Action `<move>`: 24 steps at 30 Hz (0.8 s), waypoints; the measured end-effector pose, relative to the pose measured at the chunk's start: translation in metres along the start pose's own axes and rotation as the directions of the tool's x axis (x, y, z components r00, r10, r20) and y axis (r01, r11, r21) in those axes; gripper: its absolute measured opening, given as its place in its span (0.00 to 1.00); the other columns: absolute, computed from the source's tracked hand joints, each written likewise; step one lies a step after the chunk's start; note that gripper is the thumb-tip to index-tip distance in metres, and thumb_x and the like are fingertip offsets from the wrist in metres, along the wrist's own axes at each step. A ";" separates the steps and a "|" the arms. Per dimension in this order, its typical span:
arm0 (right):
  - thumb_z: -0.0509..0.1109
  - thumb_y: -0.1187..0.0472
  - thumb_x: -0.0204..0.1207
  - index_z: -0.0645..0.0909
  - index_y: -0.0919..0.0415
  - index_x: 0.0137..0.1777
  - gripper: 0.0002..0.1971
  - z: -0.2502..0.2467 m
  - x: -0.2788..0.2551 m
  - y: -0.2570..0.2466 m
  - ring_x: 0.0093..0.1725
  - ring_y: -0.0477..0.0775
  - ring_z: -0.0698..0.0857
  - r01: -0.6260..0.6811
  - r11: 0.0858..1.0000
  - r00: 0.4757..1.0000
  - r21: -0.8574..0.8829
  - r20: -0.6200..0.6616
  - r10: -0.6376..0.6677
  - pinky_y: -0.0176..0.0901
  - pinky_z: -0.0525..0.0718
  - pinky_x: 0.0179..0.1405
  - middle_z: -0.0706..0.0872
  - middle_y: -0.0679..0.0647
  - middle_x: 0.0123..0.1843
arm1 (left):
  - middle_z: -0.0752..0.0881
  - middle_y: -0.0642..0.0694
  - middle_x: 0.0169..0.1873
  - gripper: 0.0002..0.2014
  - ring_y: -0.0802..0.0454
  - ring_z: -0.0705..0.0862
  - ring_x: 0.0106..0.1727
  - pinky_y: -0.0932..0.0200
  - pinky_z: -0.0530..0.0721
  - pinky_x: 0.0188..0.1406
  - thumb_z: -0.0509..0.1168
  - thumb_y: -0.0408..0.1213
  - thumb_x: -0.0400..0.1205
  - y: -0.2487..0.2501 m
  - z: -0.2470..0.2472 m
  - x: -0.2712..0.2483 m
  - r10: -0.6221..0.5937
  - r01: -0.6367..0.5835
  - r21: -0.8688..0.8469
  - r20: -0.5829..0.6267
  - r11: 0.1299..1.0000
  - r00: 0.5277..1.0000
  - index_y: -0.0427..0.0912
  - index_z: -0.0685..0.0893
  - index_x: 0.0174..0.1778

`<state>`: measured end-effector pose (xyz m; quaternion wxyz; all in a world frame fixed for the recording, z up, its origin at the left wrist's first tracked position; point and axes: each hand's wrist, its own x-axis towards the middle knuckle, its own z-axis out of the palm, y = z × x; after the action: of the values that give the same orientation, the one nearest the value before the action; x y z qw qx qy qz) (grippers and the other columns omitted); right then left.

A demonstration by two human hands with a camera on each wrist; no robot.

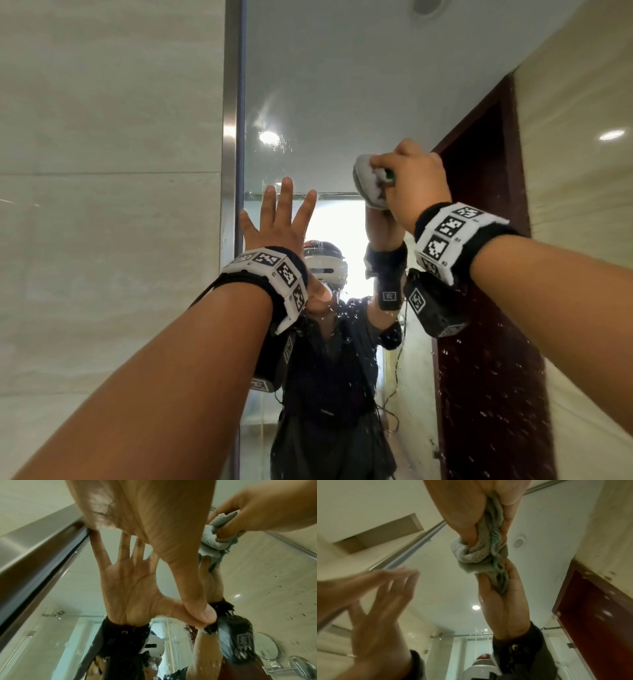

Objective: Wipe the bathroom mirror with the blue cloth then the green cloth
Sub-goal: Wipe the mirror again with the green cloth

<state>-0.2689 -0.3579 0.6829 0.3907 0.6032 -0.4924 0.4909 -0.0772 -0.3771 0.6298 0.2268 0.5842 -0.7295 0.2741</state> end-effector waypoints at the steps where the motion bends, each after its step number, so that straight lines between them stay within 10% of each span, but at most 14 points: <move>1: 0.66 0.66 0.75 0.80 0.47 0.65 0.20 0.002 -0.006 -0.003 0.55 0.64 0.74 0.003 1.000 1.000 -0.012 -0.009 -0.003 0.43 0.69 0.53 0.76 0.53 0.58 | 0.18 0.45 0.74 0.76 0.41 0.23 0.78 0.27 0.38 0.74 0.77 0.69 0.53 0.000 0.000 0.000 0.001 -0.001 0.000 0.001 1.000 1.000 0.57 0.21 0.75; 7: 0.72 0.68 0.68 0.79 0.49 0.62 0.23 0.020 -0.047 -0.014 0.52 0.59 0.73 0.208 0.977 0.977 -0.037 0.052 -0.206 0.47 0.76 0.46 0.77 0.48 0.56 | 0.17 0.44 0.74 0.77 0.40 0.24 0.78 0.26 0.41 0.75 0.76 0.71 0.51 0.001 -0.001 -0.003 0.001 -0.001 -0.001 0.001 1.000 1.000 0.56 0.21 0.75; 14: 0.68 0.61 0.72 0.76 0.51 0.62 0.18 0.010 -0.039 -0.028 0.58 0.59 0.72 0.019 0.999 0.998 0.032 0.057 -0.020 0.40 0.69 0.49 0.74 0.49 0.59 | 0.17 0.44 0.74 0.76 0.41 0.23 0.78 0.26 0.39 0.75 0.75 0.71 0.52 0.003 -0.001 -0.003 -0.017 0.017 0.009 0.009 1.000 1.000 0.56 0.20 0.75; 24: 0.62 0.58 0.78 0.77 0.51 0.62 0.14 0.009 -0.033 -0.033 0.62 0.58 0.70 0.066 0.996 0.994 0.068 0.089 -0.071 0.40 0.68 0.52 0.74 0.49 0.61 | 0.17 0.44 0.74 0.76 0.40 0.23 0.77 0.26 0.38 0.75 0.76 0.71 0.51 0.002 -0.002 -0.003 -0.015 0.015 0.001 0.022 1.000 1.000 0.56 0.20 0.75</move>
<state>-0.2363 -0.3525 0.6490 0.3648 0.6538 -0.4725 0.4650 -0.0789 -0.3730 0.6292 0.2204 0.5929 -0.7273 0.2662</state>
